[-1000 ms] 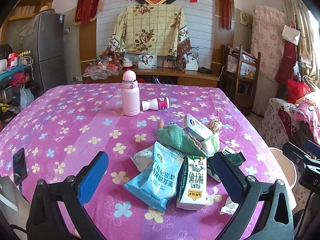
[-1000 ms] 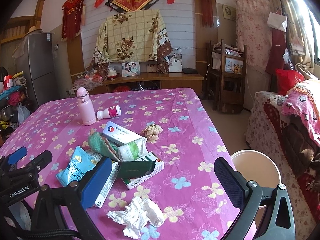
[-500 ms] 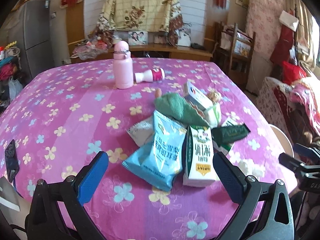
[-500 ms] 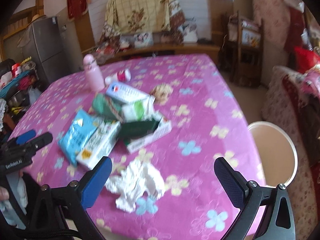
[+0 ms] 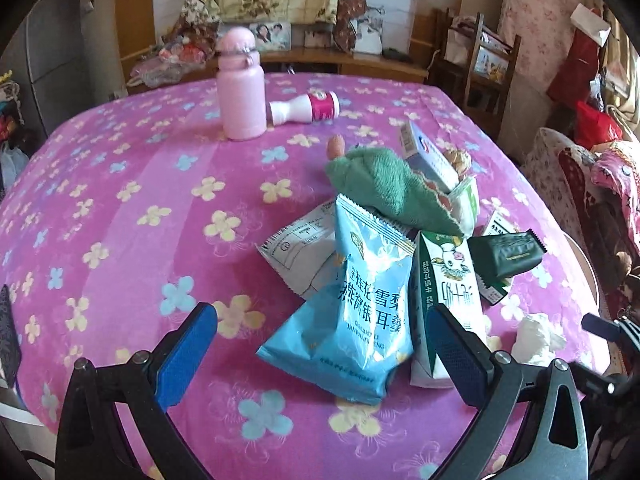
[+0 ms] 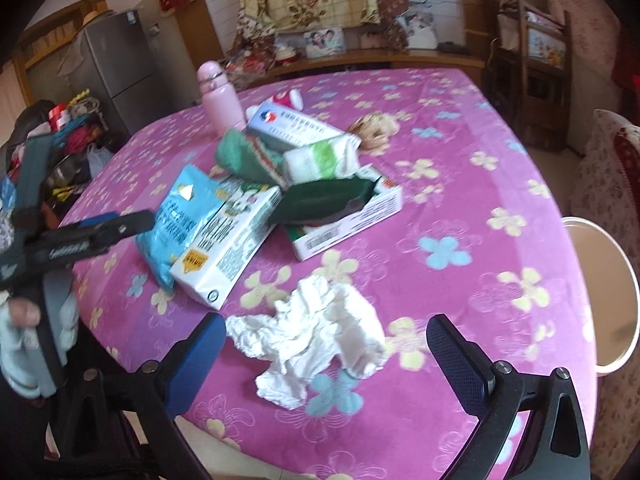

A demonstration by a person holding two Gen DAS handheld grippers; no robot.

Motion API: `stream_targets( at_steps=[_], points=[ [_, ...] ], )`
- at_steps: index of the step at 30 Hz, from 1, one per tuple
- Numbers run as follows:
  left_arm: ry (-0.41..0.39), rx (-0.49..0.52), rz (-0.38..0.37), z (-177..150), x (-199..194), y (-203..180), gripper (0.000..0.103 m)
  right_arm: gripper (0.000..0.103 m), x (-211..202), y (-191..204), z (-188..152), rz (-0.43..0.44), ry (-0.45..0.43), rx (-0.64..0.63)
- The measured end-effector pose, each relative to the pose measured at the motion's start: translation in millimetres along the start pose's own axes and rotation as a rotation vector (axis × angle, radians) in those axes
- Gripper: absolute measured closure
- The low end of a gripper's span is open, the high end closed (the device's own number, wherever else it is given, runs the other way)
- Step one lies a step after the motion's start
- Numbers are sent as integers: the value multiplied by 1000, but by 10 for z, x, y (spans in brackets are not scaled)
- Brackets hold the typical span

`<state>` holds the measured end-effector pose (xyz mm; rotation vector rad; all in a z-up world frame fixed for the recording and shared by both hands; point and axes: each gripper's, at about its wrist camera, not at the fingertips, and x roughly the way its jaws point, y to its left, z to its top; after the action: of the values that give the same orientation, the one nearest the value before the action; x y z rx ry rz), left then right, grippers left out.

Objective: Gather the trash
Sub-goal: 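Grasp the blue snack bag with the left tool while the right tool grasps the crumpled tissue, then carry bag and tissue to the white bucket and open both tools to drop them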

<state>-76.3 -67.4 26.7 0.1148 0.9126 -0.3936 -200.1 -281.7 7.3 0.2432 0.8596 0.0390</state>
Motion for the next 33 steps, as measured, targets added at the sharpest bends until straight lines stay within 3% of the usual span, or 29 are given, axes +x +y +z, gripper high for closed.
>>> stream_targets(
  at_steps=[3,5,11,12,15,23,29,33],
  points=[
    [20,24,-2,21,110,-49,1,17,110,44,-28,5,40,-33],
    [33,28,-10,42,180,-45,9,17,165,29,-49,-2,48,-27],
    [99,42,-62,31,352,-69,46,17,312,-26,-66,-15,91,-19],
    [96,47,-63,21,348,-71,51,26,332,-21,-75,-20,92,-28],
    [91,33,-96,29,277,-39,61,71,315,24,-78,-22,83,-58],
    [35,53,-74,58,-119,66,66,73,-22,-66,16,63,3,6],
    [-39,58,-101,235,-484,-18,66,73,-291,-222,143,41,-64,20],
    [-66,89,-157,355,-581,-347,66,73,-376,-443,151,2,-87,51]
  ],
)
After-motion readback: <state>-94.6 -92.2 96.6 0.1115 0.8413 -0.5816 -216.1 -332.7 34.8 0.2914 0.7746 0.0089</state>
